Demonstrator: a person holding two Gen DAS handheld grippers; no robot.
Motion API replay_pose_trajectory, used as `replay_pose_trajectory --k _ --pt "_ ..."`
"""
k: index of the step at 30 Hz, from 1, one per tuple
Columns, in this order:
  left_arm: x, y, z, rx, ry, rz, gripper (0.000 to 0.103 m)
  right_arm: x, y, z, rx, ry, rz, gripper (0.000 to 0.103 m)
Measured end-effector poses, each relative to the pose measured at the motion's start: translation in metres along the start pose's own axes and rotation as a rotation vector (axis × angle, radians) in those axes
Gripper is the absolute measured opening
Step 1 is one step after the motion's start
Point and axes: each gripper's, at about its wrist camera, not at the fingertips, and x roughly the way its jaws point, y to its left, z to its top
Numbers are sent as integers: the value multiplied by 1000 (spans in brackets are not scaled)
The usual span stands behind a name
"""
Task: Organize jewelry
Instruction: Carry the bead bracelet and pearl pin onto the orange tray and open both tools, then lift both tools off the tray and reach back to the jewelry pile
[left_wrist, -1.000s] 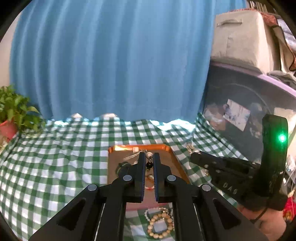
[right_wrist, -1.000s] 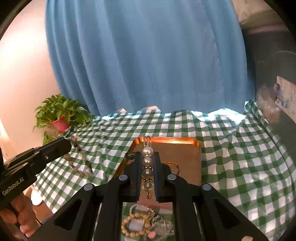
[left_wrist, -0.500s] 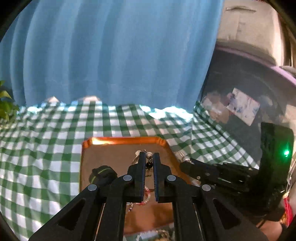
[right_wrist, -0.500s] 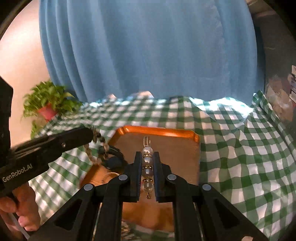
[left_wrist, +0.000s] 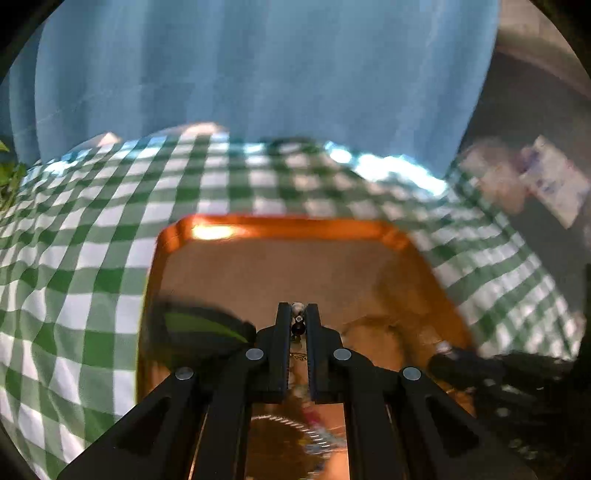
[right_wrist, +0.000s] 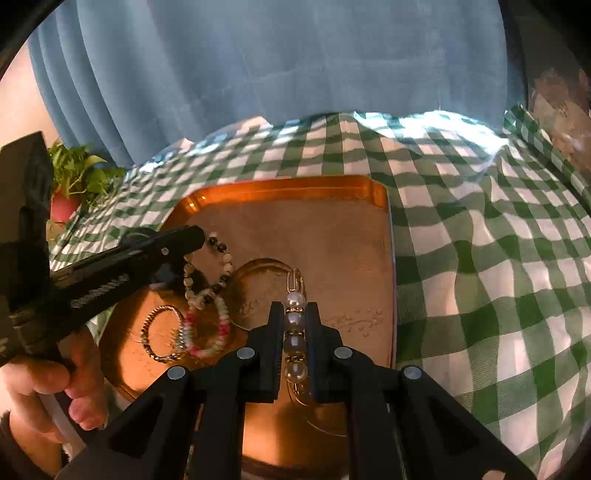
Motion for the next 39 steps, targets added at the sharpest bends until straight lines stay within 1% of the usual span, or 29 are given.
replay_pose_trajectory --k 2,5,7,8,9,10,11,13,15,18,20,21,22,23,24,28,30,32,34,36,38,39 --pt "2 -1 -4 20 14 48 8 4 -2 -2 14 17 -3 10" --pt "-1 -7 -5 51 21 84 8 5 -3 -4 10 25 -15 10" --pt "-6 -10 -5 58 21 89 16 3 -3 -3 0 16 -36 11" --pt "-10 -12 -5 57 17 83 34 4 -3 -3 -10 20 -43 12" --pt "-15 -14 -5 58 8 77 62 4 -2 -3 -22 21 -48 17" --pt "-20 -18 -4 68 -10 64 72 3 -3 -4 -24 16 -66 29" --pt "-30 -23 -6 87 -41 52 79 1 -4 -4 -21 6 -69 33" --pt "-44 -33 -5 121 -72 79 80 -3 -5 -4 -19 -14 -59 33" --pt "-59 -42 -7 146 -82 75 80 -8 -5 -3 -18 -26 -58 34" --pt "-88 -47 -15 132 -95 54 80 -20 -3 -4 -5 -44 -53 34" --pt "-105 -48 -23 128 -95 53 80 -37 1 -7 9 -81 -50 36" --pt "-116 -49 -29 129 -96 61 80 -44 3 -8 9 -94 -51 40" --pt "-125 -49 -34 129 -99 65 81 -54 7 -10 1 -111 -55 47" --pt "-135 -47 -41 125 -101 68 81 -67 13 -13 -16 -128 -67 52" --pt "-145 -45 -48 114 -104 71 82 -75 15 -16 -26 -137 -75 60" --pt "-178 -34 -84 43 -109 73 87 -118 28 -41 -63 -180 -103 69" --pt "-187 -30 -104 5 -93 56 88 -136 34 -58 -82 -194 -111 69" --pt "-190 -29 -119 -7 -75 41 88 -149 38 -76 -99 -206 -115 69" --pt "-190 -28 -135 -22 -61 52 88 -157 40 -94 -97 -205 -84 69" --pt "-187 -28 -149 -26 -50 41 88 -159 41 -111 -93 -198 -46 69" --pt "-183 -28 -160 -18 -61 48 88 -154 41 -123 -87 -188 -21 69" --pt "-180 -28 -166 -8 -70 58 88 -150 40 -129 -83 -179 -10 65"
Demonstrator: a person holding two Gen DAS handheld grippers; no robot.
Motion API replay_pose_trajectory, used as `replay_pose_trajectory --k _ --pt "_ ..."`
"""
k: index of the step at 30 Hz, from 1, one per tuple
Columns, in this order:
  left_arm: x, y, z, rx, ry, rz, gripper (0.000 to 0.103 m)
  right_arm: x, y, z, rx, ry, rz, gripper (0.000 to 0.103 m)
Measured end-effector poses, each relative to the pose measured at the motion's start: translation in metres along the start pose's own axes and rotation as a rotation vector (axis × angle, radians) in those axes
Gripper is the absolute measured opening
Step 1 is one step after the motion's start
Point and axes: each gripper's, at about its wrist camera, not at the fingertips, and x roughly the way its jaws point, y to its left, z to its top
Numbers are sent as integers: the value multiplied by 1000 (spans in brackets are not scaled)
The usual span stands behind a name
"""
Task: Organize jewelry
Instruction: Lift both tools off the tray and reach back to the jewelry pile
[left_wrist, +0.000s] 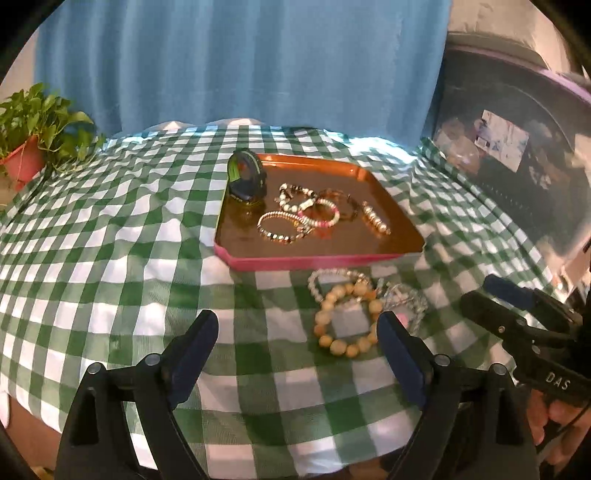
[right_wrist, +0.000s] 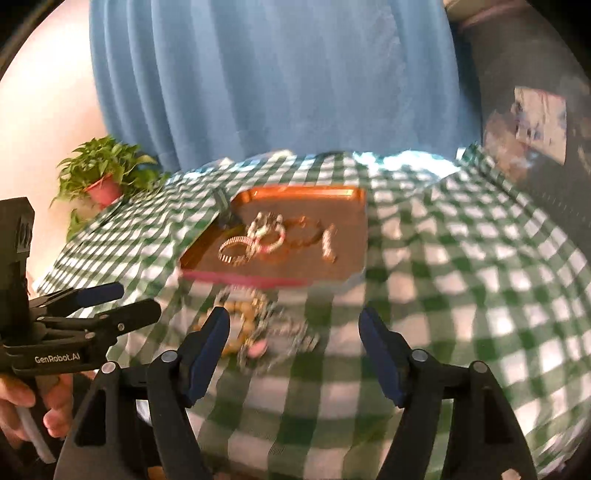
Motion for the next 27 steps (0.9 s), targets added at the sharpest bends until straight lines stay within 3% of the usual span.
replay_pose_trajectory --k 2,3,4,11,14,17,19,20,21,22,27 --pt "8 1 -7 5 20 5 88 11 -3 -11 20 37 18 44" --pt "13 3 -9 -2 47 -12 88 17 -5 -14 27 58 23 27" --pt "17 5 -10 -12 54 -34 88 24 -7 -16 33 84 30 22" --pt "44 -2 -3 35 73 -59 88 49 -6 -14 32 131 78 18" --pt "60 -10 -2 73 125 -86 87 61 -1 -20 19 179 52 15" --pt "67 -20 0 145 99 -71 86 61 3 -20 -14 180 28 14" --pt "71 -20 4 139 92 -80 61 62 6 -20 -44 177 11 13" --pt "73 -20 5 155 95 -35 33 63 8 -20 -63 174 -2 13" --pt "72 -23 5 196 77 -10 19 64 9 -20 -81 172 -13 12" --pt "72 -22 6 189 87 -37 13 66 11 -19 -98 171 -26 11" --pt "53 -6 -2 86 116 -83 13 64 2 -17 -58 162 -32 6"
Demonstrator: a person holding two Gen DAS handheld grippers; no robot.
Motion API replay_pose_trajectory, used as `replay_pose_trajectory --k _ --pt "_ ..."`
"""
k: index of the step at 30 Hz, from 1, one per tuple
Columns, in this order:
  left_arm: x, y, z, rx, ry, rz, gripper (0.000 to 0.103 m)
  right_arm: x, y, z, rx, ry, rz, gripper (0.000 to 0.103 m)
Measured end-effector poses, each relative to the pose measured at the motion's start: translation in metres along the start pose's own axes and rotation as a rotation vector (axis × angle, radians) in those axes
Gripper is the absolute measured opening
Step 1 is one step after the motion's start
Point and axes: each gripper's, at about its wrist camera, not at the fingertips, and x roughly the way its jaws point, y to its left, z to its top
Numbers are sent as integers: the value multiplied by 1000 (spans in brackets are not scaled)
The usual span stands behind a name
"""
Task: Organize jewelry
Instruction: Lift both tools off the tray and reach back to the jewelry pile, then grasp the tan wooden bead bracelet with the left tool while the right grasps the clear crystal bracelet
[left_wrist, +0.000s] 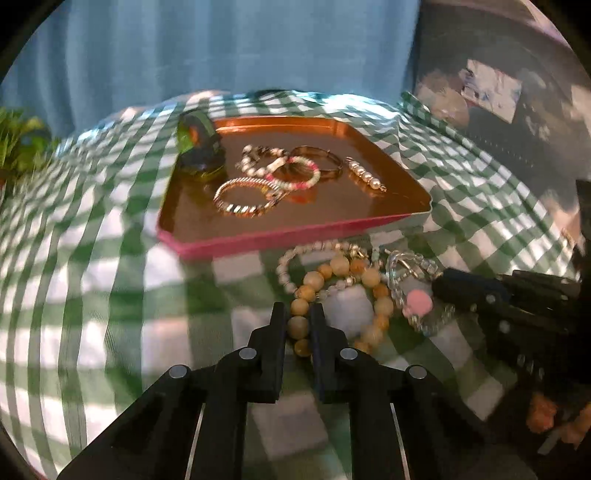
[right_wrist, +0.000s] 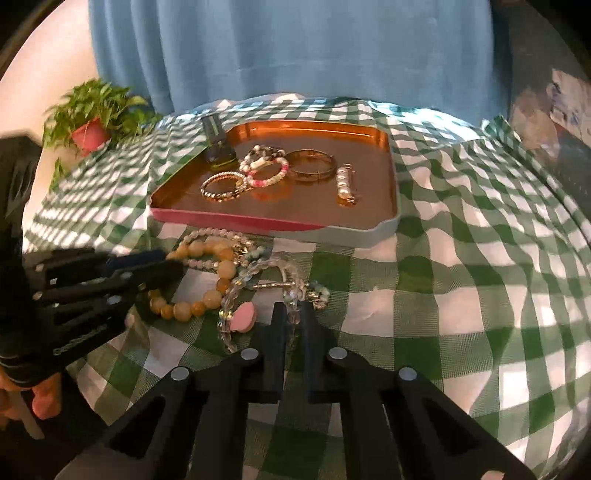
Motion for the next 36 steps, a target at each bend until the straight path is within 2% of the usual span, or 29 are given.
replay_pose_trajectory --k 3,7,10,12,13,14,15,16,17,18,25,27,30,31,32,33,34,36 --pt "-21 9 -12 -29 -25 2 13 -12 -7 -3 18 -21 12 6" --pt "-39 18 -18 -54 -72 5 13 -40 -15 -10 62 -96 47 6" --pt "-32 20 -22 -42 -23 -7 13 -43 -13 -12 43 -88 43 6" --pt "-24 19 -24 -58 24 19 16 -34 -12 -15 34 -50 42 6" --pt "-23 18 -24 -64 35 7 17 -28 -12 -16 35 -29 43 6" --pt "-22 15 -24 -62 43 -22 23 -26 -14 -17 38 -17 36 7" --pt "-21 12 -25 -50 38 -31 36 -23 -14 -17 42 -8 31 12" --pt "-21 8 -25 -35 36 -28 45 -19 -15 -17 49 6 27 15" --pt "-20 4 -24 -16 33 -14 62 -17 -15 -18 53 12 21 18" --pt "-20 -2 -24 5 26 2 68 -17 -15 -18 56 11 26 21" --pt "-12 -13 -22 30 30 -1 68 -28 -4 -13 32 -56 92 29" --pt "-11 -15 -22 42 27 9 69 -26 6 -14 -12 -45 94 29" --pt "-8 -20 -23 83 20 50 68 -14 18 -18 -75 20 75 30" --pt "-7 -21 -23 97 21 69 66 -13 23 -20 -106 11 54 30" --pt "-7 -22 -22 102 21 65 55 -12 27 -20 -129 18 37 29" --pt "-8 -22 -21 99 18 67 32 -12 29 -20 -141 16 24 25" --pt "-9 -21 -20 92 18 62 24 -12 30 -20 -150 8 1 16" --pt "-10 -17 -19 76 21 47 24 -12 28 -18 -134 8 15 11"
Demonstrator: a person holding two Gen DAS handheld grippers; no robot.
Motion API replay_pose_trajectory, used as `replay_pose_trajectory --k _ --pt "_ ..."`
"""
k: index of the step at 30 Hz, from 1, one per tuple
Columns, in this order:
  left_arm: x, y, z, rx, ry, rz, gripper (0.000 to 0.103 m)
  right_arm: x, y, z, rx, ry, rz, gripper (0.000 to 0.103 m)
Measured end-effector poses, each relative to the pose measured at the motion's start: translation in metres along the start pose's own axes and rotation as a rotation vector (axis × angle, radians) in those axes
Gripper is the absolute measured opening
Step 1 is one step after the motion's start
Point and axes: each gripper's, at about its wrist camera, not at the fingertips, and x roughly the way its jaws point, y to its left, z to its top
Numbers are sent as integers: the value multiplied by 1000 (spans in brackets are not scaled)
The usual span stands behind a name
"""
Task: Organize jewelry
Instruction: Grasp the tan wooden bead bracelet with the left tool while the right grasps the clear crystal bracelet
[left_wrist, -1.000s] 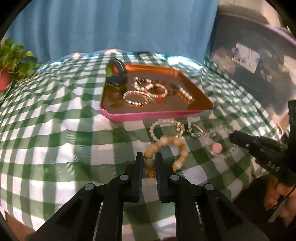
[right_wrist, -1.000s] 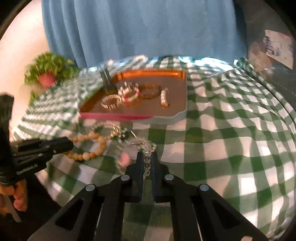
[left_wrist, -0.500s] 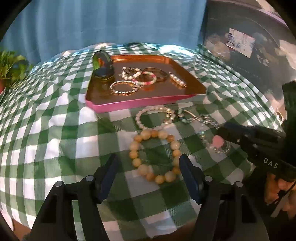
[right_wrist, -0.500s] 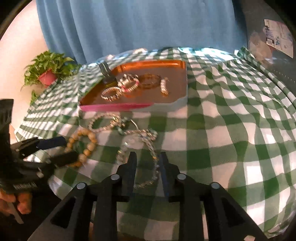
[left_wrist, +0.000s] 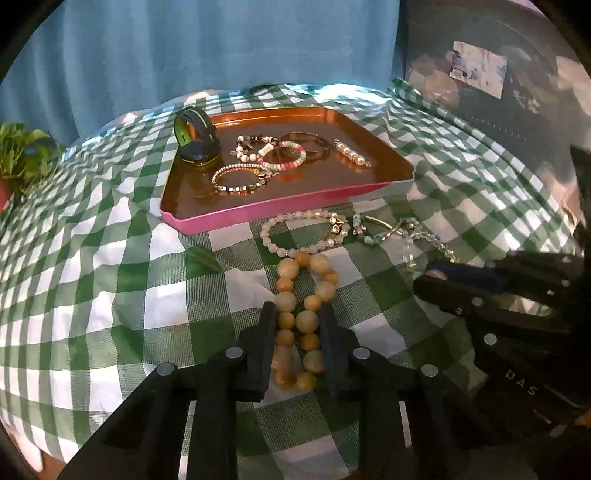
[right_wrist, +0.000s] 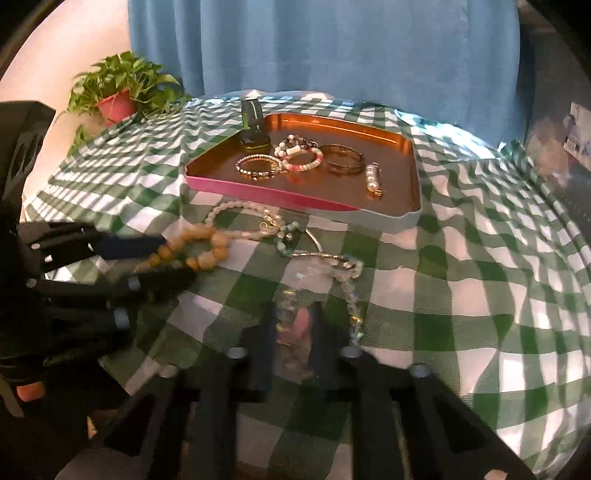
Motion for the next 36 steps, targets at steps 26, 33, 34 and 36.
replay_pose_trajectory --k 26,33,34,36 --pt "-17 15 -7 -131 10 -14 3 -31 -12 11 123 -157 42 5" --pt "-7 33 -9 -199 13 -31 14 -24 -15 6 126 -118 65 6" --pt "-7 31 -8 -183 9 -22 15 -20 -16 6 123 -100 79 6" --pt "-5 25 -6 -145 0 -2 23 -12 -17 4 128 -72 73 7"
